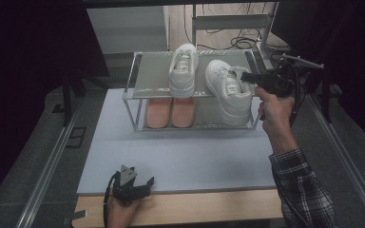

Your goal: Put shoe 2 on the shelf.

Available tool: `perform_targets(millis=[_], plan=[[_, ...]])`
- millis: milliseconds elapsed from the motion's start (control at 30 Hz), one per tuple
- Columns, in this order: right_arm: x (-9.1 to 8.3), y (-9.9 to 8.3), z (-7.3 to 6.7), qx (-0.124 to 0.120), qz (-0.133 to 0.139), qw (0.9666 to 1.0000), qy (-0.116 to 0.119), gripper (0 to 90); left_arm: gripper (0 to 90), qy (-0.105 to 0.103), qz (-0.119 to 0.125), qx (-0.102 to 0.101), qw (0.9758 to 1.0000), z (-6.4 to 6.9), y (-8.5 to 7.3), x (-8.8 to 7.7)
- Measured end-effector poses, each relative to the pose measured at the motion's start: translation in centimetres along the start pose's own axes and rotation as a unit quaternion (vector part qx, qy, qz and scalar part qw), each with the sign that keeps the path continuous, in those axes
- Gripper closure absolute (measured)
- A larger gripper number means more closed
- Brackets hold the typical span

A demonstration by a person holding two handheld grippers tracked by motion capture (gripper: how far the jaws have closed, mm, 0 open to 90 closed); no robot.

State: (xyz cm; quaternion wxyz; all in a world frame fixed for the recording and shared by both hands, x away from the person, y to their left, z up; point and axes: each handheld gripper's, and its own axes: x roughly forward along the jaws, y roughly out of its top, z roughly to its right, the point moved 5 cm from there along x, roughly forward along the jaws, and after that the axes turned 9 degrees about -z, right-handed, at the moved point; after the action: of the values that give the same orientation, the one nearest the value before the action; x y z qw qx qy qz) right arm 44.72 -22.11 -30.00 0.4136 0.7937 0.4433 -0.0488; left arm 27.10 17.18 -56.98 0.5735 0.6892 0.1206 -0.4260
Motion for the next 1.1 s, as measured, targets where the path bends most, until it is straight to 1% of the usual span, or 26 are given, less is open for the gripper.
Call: perform_targets(millis=[267,300,433,600,700,733,800,867,933,1000,1100], plan=[[2.0,0.9,-0.1,-0.001,0.007,0.9998,-0.018,84.5,14.0,0.0,0.0,0.0,1.0,0.0,0.0,0.0],[2.2,1.0,-0.1,0.001,0.004,0.9998,-0.018,84.6,14.1,0.0,0.0,0.0,1.0,0.0,0.0,0.0],[2.9,1.4,0.2,0.003,0.009,0.9995,-0.029,84.6,14.1,0.0,0.0,0.0,1.0,0.0,0.0,0.0],[3.5,1.9,0.5,0.012,0.018,0.9993,-0.032,84.4,14.1,0.0,0.0,0.0,1.0,0.0,0.0,0.0],[4.1,2.1,0.5,0.005,0.019,0.9992,-0.034,83.5,14.1,0.0,0.0,0.0,1.0,0.0,0.0,0.0],[4.2,2.1,0.6,0.0,0.023,0.9992,-0.033,82.2,14.1,0.0,0.0,0.0,1.0,0.0,0.0,0.0],[4.4,2.1,0.5,-0.009,0.022,0.9995,-0.023,78.9,14.1,0.0,0.0,0.0,1.0,0.0,0.0,0.0],[4.3,2.0,0.4,-0.024,0.02,0.999,-0.031,74.4,14.1,0.0,0.0,0.0,1.0,0.0,0.0,0.0],[4.2,2.0,0.3,-0.027,0.023,0.999,-0.029,69.2,14.1,0.0,0.0,0.0,1.0,0.0,0.0,0.0],[4.2,2.0,0.1,-0.033,0.016,0.9989,-0.028,63.8,14.1,0.0,0.0,0.0,1.0,0.0,0.0,0.0],[4.1,2.0,-0.1,-0.04,0.019,0.9987,-0.026,59.0,14.1,0.0,0.0,0.0,1.0,0.0,0.0,0.0]])
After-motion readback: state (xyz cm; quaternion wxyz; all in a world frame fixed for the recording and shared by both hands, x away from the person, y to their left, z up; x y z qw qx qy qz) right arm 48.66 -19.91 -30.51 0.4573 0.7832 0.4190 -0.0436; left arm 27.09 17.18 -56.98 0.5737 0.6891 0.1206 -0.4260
